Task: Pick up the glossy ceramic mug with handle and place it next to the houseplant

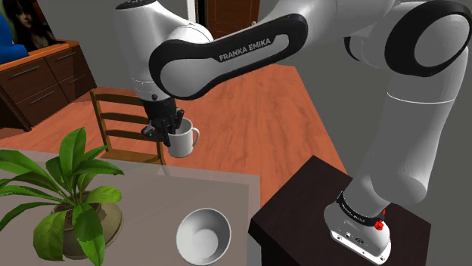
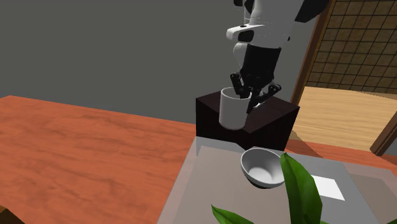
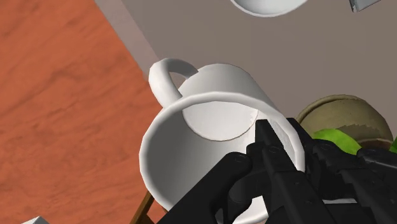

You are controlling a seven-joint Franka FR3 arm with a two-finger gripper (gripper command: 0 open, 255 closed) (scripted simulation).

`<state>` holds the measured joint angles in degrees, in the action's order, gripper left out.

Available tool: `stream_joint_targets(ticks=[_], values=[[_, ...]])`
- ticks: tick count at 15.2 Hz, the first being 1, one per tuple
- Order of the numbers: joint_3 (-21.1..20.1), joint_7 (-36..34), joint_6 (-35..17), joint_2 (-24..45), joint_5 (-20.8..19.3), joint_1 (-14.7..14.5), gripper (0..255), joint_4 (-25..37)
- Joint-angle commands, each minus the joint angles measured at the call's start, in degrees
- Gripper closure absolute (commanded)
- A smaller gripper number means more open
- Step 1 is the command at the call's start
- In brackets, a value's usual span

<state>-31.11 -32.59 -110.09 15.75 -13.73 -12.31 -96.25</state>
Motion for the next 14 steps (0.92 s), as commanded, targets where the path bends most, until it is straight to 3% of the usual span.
stream_joint_targets(ticks=[1,14], values=[[0.11,-0.35,-1.55,0.46,-0.37,-0.04,255,-1.13],[1.12,-2.63,-10.09,3.84,-3.05,-0.47,255,-6.94]])
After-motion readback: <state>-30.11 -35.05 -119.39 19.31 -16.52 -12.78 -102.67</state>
